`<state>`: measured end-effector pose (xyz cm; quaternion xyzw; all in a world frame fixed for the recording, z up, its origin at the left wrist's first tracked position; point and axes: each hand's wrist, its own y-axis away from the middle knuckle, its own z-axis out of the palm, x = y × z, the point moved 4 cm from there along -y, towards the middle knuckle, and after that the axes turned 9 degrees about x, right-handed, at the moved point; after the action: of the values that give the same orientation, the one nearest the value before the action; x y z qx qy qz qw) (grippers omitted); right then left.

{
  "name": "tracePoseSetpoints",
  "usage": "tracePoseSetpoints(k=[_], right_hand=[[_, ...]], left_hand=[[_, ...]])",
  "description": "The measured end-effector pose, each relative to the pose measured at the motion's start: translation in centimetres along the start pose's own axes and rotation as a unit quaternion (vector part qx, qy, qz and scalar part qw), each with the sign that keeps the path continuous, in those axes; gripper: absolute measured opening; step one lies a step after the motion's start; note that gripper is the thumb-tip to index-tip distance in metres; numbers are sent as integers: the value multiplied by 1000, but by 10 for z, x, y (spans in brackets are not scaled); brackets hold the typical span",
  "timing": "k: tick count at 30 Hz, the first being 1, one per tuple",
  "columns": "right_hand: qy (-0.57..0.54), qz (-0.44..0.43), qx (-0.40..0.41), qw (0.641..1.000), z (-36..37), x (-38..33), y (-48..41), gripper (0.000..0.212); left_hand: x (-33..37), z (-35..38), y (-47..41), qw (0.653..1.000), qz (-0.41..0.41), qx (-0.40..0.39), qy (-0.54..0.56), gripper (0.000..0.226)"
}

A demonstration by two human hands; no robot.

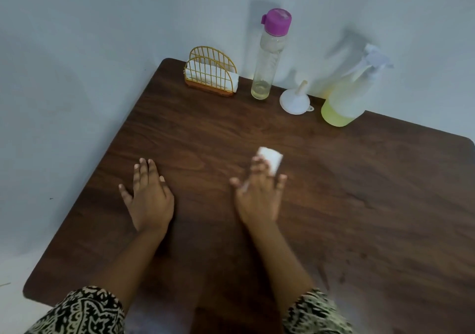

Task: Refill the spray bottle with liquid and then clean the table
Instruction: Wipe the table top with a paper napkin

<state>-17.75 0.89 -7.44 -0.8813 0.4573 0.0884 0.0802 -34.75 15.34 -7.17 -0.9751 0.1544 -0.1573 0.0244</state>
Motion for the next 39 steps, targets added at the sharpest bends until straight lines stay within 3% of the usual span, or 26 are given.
tracePoseSetpoints(k=[3,5,6,9,12,14,16,20,22,24,27,29,31,33,35,37,39], right_hand=[[-22,-188,-43,981,14,-77,39,74],[-20,-256,-83,963,12,-71,54,70],[-22,-250,-74,965,7,-51,51,69],[51,-116,-13,992,-13,52,32,72],[73,40,-33,996,-38,163,23,76],[72,97,-23,992,-45,184,32,76],[62,93,13,994,-40,159,47,80],[19,-97,-13,995,-27,78,118,75],[16,-151,-40,988,-35,85,147,71],[48,-118,-30,991,-42,134,157,70],[84,16,-15,996,-60,213,147,81],[79,71,-15,994,-60,218,144,86],[50,34,-16,998,-56,183,157,81],[30,-65,-36,997,-49,144,193,75],[21,-114,-70,991,-52,145,228,72],[33,-75,-64,995,-60,189,239,71],[70,17,-37,997,-72,247,235,73]], left_hand=[[-2,0,0,1000,2,2,4,51],[-2,-1,3,1000,13,2,4,50],[-2,-2,5,1000,18,1,3,50],[3,-3,27,999,43,-8,-5,51],[12,-3,69,997,73,-17,-12,51],[20,-2,102,995,96,-26,-13,56],[24,-1,126,993,108,-36,-17,60],[26,-1,146,992,115,-36,-25,63],[25,-2,146,993,114,-36,-27,63],[27,-3,146,993,110,-36,-26,62],[28,-5,147,993,114,-29,-23,62],[28,-6,147,993,117,-26,-19,62],[28,-7,147,993,117,-23,-12,61],[29,-8,148,992,120,-23,-6,58],[28,-8,147,992,123,-24,1,52],[29,-9,147,992,121,-24,3,52],[30,-9,149,992,124,-25,1,53]])
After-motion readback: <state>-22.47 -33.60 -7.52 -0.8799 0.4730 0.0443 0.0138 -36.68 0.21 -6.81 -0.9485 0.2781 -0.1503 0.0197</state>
